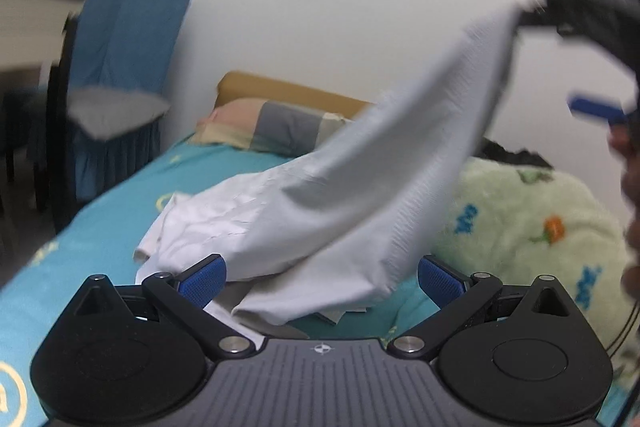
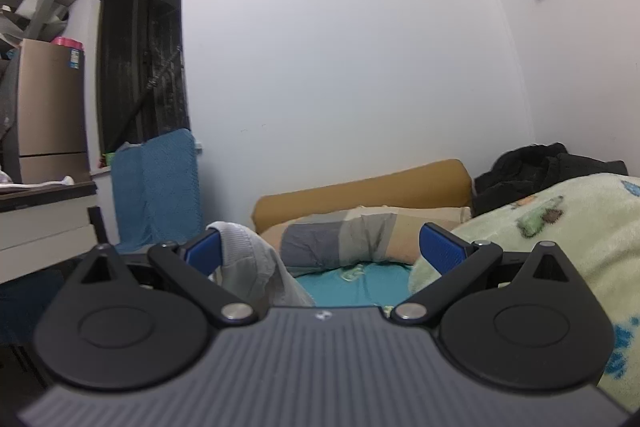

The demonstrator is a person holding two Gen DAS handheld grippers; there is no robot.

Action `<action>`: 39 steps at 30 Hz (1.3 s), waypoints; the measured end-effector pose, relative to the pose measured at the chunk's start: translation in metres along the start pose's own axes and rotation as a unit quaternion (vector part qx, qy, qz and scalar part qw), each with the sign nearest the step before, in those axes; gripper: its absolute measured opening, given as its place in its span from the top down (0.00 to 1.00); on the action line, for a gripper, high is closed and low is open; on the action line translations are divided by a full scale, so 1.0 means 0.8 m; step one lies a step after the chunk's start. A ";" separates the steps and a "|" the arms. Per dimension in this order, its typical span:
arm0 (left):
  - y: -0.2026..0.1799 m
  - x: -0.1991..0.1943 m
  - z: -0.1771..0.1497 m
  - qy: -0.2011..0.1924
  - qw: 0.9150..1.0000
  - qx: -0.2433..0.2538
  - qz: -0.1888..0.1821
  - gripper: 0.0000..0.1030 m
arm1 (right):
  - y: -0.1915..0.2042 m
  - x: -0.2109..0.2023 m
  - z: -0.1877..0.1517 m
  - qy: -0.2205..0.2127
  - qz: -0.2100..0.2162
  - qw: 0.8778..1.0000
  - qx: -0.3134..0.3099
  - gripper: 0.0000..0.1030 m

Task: Fold clothes
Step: 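Lift the T-shirt with both grippers and shake it out in the air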

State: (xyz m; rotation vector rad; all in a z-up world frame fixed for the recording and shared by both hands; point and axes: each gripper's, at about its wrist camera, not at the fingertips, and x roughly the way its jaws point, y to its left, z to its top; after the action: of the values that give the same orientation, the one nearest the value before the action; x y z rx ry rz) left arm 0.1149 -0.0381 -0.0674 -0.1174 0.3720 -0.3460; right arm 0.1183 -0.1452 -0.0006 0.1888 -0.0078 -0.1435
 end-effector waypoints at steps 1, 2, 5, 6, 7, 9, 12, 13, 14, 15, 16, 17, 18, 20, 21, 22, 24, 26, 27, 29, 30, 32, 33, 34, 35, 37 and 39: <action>-0.008 -0.002 -0.002 -0.008 1.000 0.010 0.005 0.00 | 0.003 -0.003 0.002 -0.003 0.005 1.000 -0.001 0.00; -0.014 -0.002 -0.002 -0.016 1.000 0.018 0.010 0.00 | 0.006 -0.006 0.003 -0.006 0.010 1.000 -0.002 0.00; -0.022 0.002 0.000 -0.034 0.998 0.025 0.039 0.00 | 0.016 -0.015 0.007 -0.016 0.027 0.999 -0.009 0.00; -0.019 0.003 0.002 -0.040 0.997 0.016 0.057 0.00 | 0.021 -0.018 0.007 -0.022 0.030 0.999 -0.017 0.00; -0.014 0.003 0.004 -0.047 0.996 0.005 0.078 0.00 | 0.025 -0.021 0.006 -0.029 0.031 0.999 -0.026 0.00; 0.007 -0.002 0.012 -0.063 0.988 -0.029 0.138 0.00 | 0.030 -0.025 0.004 -0.041 0.027 0.998 -0.045 0.00; 0.040 -0.011 0.026 -0.081 0.966 -0.078 0.234 0.00 | 0.025 -0.021 -0.002 -0.034 0.007 0.998 -0.048 0.00; 0.048 -0.016 0.031 -0.085 0.956 -0.089 0.267 0.00 | 0.023 -0.016 -0.005 -0.024 0.004 0.999 -0.048 0.00; 0.053 -0.022 0.037 -0.089 0.945 -0.097 0.298 0.00 | 0.021 -0.012 -0.008 -0.013 0.001 0.999 -0.048 0.00; 0.056 -0.029 0.043 -0.095 0.939 -0.096 0.317 0.00 | 0.020 -0.007 -0.012 -0.002 -0.003 0.999 -0.049 0.00; 0.057 -0.035 0.049 -0.103 0.934 -0.093 0.330 0.00 | 0.021 -0.002 -0.019 0.013 -0.008 0.998 -0.054 0.00; 0.056 -0.040 0.053 -0.108 0.931 -0.092 0.336 0.00 | 0.022 0.004 -0.026 0.027 -0.014 0.998 -0.061 0.00; 0.054 -0.043 0.055 -0.112 0.930 -0.092 0.338 0.00 | 0.025 0.011 -0.036 0.040 -0.021 0.996 -0.075 0.00; 0.051 -0.051 0.060 -0.119 0.927 -0.092 0.343 0.00 | 0.032 0.027 -0.059 0.088 -0.024 0.990 -0.105 0.00; 0.049 -0.054 0.063 -0.123 0.926 -0.093 0.345 0.00 | 0.035 0.037 -0.071 0.119 -0.023 0.985 -0.121 0.00; 0.049 -0.058 0.065 -0.124 0.925 -0.092 0.347 0.00 | 0.038 0.046 -0.083 0.149 -0.021 0.979 -0.136 0.00; 0.049 -0.060 0.066 -0.122 0.926 -0.089 0.345 0.00 | 0.044 0.059 -0.106 0.200 -0.010 0.967 -0.159 0.00; 0.051 -0.062 0.069 -0.123 0.926 -0.087 0.345 0.00 | 0.049 0.064 -0.121 0.227 0.007 0.959 -0.170 0.00; 0.052 -0.063 0.070 -0.124 0.926 -0.086 0.346 0.00 | 0.052 0.064 -0.126 0.235 0.014 0.956 -0.175 0.00; 0.055 -0.064 0.075 -0.124 0.926 -0.087 0.345 0.00 | 0.056 0.064 -0.131 0.244 0.035 0.954 -0.172 0.00; 0.055 -0.064 0.075 -0.124 0.926 -0.087 0.345 0.00 | 0.059 0.062 -0.132 0.245 0.047 0.954 -0.167 0.00; 0.058 -0.064 0.076 -0.122 0.925 -0.086 0.349 0.00 | 0.063 0.060 -0.134 0.251 0.068 0.953 -0.158 0.00; 0.059 -0.063 0.076 -0.120 0.924 -0.086 0.353 0.00 | 0.063 0.064 -0.139 0.264 0.058 0.949 -0.162 0.00; 0.062 -0.061 0.076 -0.119 0.922 -0.085 0.359 0.00 | 0.064 0.067 -0.144 0.278 0.048 0.945 -0.165 0.00; 0.064 -0.059 0.076 -0.118 0.920 -0.082 0.364 0.00 | 0.062 0.070 -0.149 0.290 0.035 0.942 -0.167 0.00; 0.064 -0.055 0.075 -0.106 0.920 -0.072 0.371 0.00 | 0.047 0.074 -0.160 0.302 -0.017 0.939 -0.163 0.00; 0.058 -0.056 0.078 -0.076 0.921 -0.057 0.378 0.00 | 0.030 0.073 -0.161 0.302 -0.060 0.940 -0.149 0.00</action>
State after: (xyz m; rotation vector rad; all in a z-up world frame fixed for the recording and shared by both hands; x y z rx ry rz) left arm 0.1139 0.0238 -0.0025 -0.1046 0.2580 0.4503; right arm 0.1824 -0.1063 -0.1229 -0.0758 0.6364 -0.2011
